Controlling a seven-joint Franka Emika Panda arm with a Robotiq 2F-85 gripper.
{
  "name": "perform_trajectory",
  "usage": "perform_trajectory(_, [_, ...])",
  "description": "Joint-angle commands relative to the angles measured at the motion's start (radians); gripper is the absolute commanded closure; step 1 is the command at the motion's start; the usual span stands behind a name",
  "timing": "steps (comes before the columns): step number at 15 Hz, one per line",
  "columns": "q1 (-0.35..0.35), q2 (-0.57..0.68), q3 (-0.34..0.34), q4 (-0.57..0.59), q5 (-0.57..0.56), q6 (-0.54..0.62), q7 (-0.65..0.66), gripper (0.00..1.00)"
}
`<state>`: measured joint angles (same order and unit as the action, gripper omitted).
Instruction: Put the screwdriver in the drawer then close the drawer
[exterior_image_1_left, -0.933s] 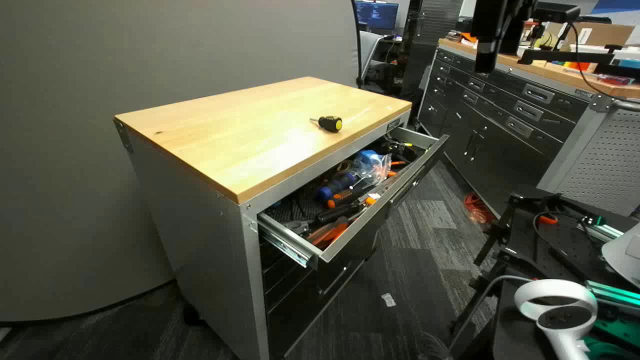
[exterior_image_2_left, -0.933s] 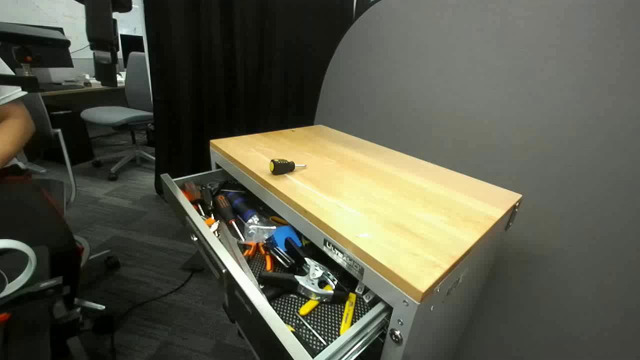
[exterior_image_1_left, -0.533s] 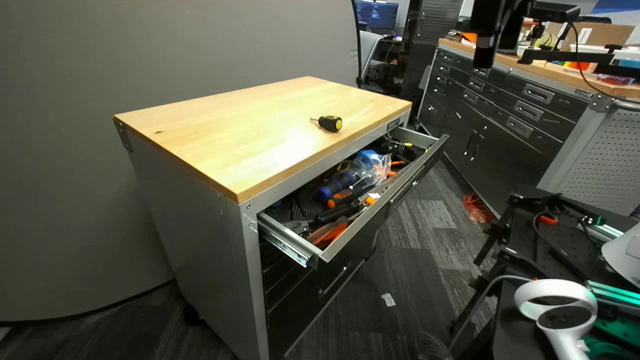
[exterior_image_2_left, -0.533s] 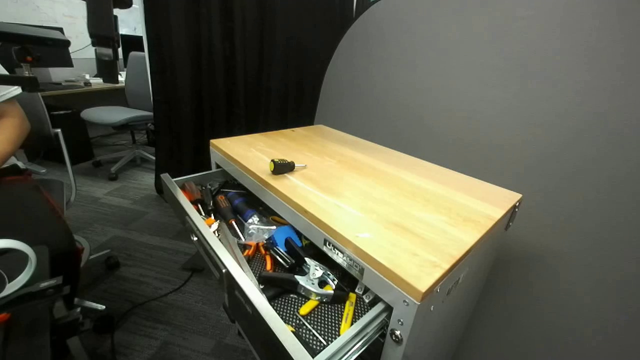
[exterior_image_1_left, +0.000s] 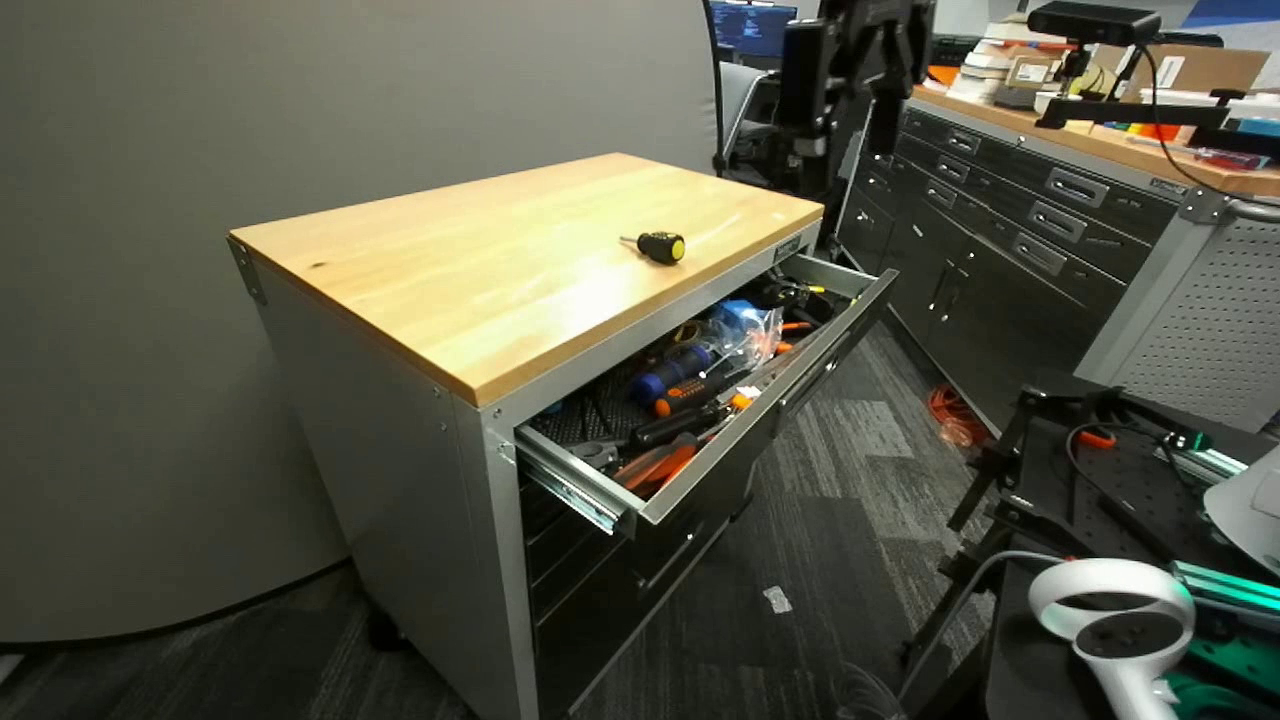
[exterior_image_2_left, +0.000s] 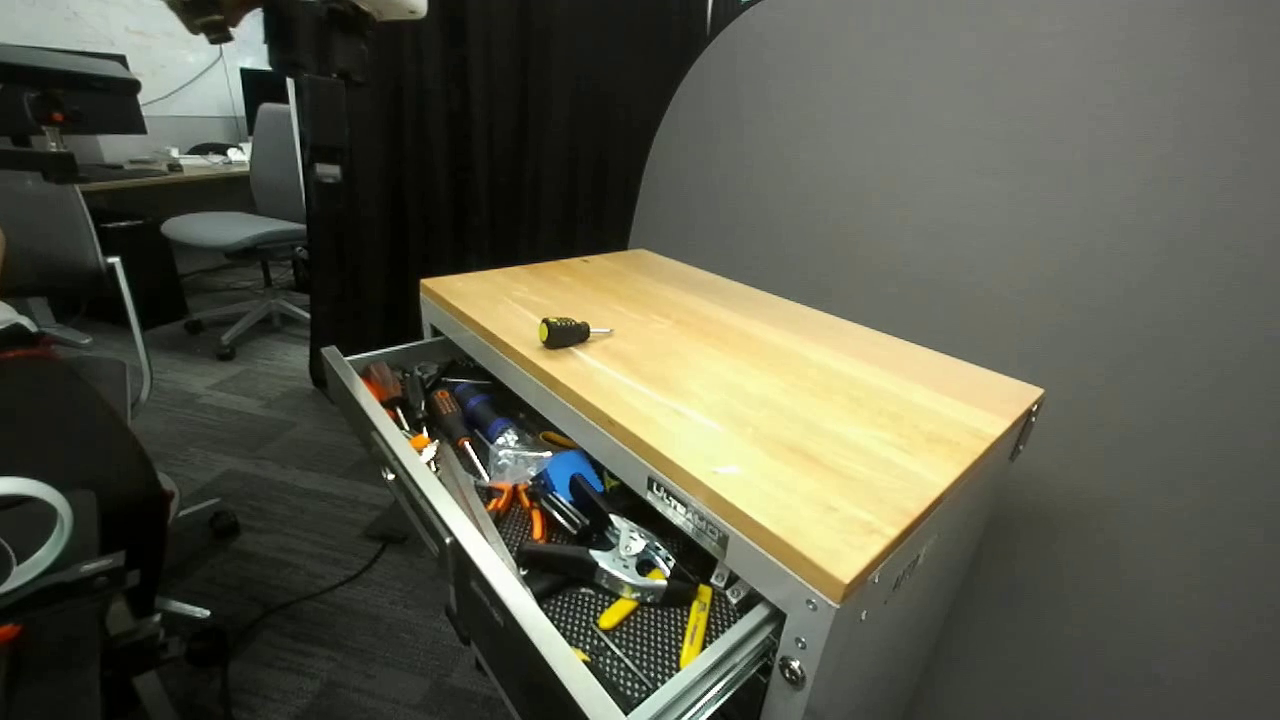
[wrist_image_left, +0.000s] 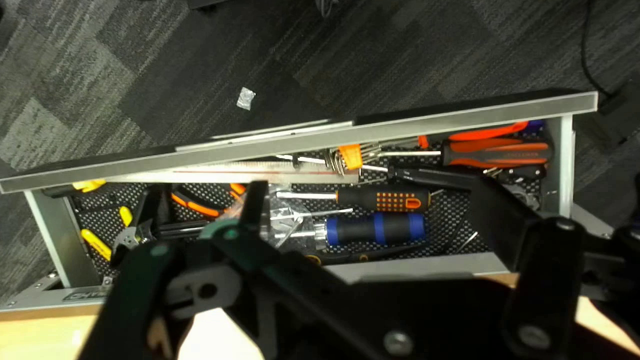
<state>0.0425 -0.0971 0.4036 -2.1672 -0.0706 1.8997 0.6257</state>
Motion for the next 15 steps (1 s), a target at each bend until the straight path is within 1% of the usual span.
perform_trajectory(1, [0.053, 0.258, -0.075, 0.238, -0.119, -0.022, 0.079, 0.0])
perform_trajectory(2, [0.07, 0.312, -0.106, 0.295, -0.145, -0.041, 0.078, 0.0])
perform_trajectory(4, [0.099, 0.417, -0.168, 0.4, -0.162, -0.054, 0.047, 0.0])
perform_trajectory(7, [0.123, 0.555, -0.25, 0.559, -0.134, -0.064, -0.007, 0.0])
perform_trajectory(11, [0.14, 0.713, -0.319, 0.761, -0.107, -0.114, -0.068, 0.0])
perform_trajectory(13, [0.147, 0.783, -0.335, 0.858, -0.092, -0.157, -0.099, 0.0])
perform_trajectory(14, [0.143, 0.814, -0.336, 0.899, -0.073, -0.178, -0.128, 0.22])
perform_trajectory(15, [0.141, 0.84, -0.338, 0.932, -0.054, -0.197, -0.149, 0.26])
